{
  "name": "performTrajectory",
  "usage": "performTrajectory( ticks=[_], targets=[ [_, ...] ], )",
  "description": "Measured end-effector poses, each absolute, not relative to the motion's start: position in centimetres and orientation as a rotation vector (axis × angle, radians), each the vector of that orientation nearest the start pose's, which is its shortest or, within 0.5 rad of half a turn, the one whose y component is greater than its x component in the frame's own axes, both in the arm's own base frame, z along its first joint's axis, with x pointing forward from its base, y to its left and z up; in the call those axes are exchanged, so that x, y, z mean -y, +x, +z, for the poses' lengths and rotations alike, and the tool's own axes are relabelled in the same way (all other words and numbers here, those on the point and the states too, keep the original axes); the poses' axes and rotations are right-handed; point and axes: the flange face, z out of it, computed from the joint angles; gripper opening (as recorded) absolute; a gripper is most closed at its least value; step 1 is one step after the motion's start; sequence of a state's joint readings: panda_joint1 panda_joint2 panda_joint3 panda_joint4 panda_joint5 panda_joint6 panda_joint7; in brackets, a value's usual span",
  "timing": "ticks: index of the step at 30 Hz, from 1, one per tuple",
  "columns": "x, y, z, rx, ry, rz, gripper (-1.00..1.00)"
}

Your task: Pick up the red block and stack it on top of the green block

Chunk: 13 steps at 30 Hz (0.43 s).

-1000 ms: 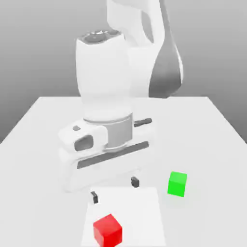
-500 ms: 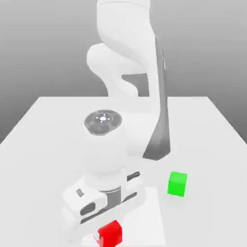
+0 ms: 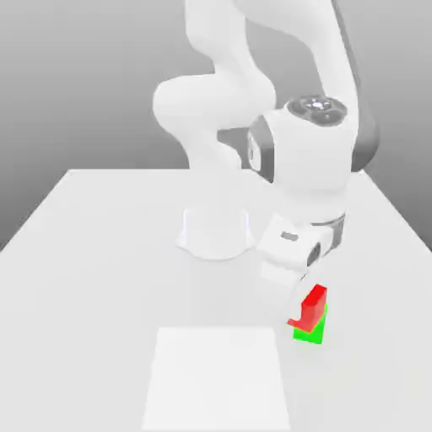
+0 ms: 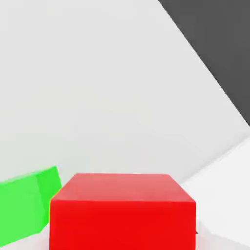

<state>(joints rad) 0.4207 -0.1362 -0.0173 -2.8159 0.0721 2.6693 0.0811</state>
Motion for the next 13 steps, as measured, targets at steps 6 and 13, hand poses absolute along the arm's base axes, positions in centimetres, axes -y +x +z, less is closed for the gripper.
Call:
performTrajectory(
  ticks=[6,13],
  targets=[
    [-16.6,29.9,21.9,0.573,-3.088,0.003,-1.0],
    [-16.5,29.7,18.5,0.571,-3.09,0.002,1.0]
  ],
)
